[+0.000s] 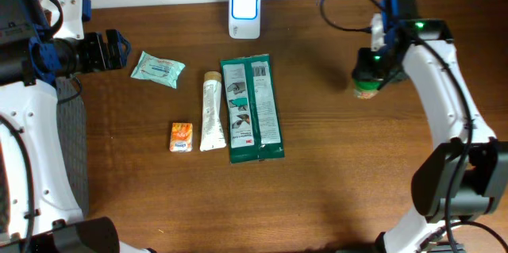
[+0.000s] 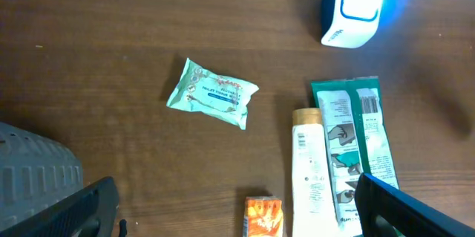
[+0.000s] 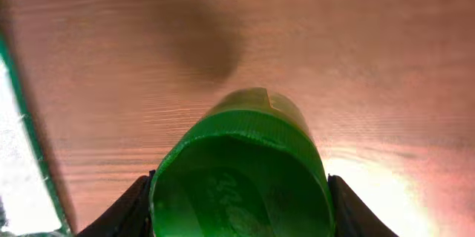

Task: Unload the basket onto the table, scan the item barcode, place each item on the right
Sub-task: 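Carry the jar right and set it down on the table, then grasp the white tube with the right gripper and raise it to the scanner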

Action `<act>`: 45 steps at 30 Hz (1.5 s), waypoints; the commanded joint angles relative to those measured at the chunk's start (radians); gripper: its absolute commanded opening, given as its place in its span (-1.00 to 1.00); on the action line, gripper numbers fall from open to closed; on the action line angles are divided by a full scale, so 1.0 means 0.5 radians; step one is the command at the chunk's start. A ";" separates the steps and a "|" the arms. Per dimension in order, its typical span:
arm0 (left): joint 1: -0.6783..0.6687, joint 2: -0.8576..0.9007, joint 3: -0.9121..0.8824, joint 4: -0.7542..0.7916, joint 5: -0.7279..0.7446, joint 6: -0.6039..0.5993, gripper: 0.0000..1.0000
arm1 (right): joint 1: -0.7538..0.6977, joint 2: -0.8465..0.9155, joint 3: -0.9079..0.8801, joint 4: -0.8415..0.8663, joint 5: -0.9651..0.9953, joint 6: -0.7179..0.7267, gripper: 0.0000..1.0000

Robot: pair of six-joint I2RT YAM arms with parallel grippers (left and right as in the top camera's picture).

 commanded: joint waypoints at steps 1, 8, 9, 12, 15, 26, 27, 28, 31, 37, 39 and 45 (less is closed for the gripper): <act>0.012 -0.031 0.024 0.002 0.029 0.034 0.98 | -0.208 0.005 -0.169 0.101 -0.127 0.060 -0.21; 0.012 -0.031 0.024 0.002 0.029 0.033 0.98 | -0.321 0.005 -0.596 0.524 -0.141 0.060 0.37; 0.012 -0.031 0.024 0.002 0.029 0.033 0.99 | -0.321 0.001 -0.515 0.411 -0.140 0.043 0.96; 0.012 -0.031 0.024 0.002 0.029 0.033 0.98 | -0.315 0.001 -0.173 0.125 -0.148 0.043 0.97; 0.012 -0.030 0.024 0.002 0.029 0.034 0.98 | -0.156 0.001 0.288 -0.225 -0.505 -0.106 0.96; 0.012 -0.031 0.024 0.002 0.029 0.033 0.98 | 1.164 0.458 0.019 0.694 -0.847 0.742 0.43; 0.012 -0.030 0.024 0.002 0.029 0.033 0.98 | 1.241 0.552 0.019 0.782 -0.848 0.779 0.39; 0.012 -0.031 0.024 0.002 0.029 0.034 0.98 | 1.312 0.637 0.019 0.859 -0.846 0.793 0.32; 0.012 -0.031 0.024 0.002 0.029 0.033 0.98 | 1.408 0.790 0.019 1.014 -0.847 0.863 0.13; 0.012 -0.031 0.024 0.002 0.029 0.033 0.99 | 1.415 0.872 0.021 1.054 -0.849 0.891 -0.74; 0.012 -0.031 0.024 0.002 0.029 0.034 0.98 | 1.374 0.776 0.030 0.993 -0.960 0.717 -0.92; 0.012 -0.030 0.024 0.002 0.029 0.033 0.98 | 1.116 0.151 0.030 0.555 -1.868 -0.314 -0.92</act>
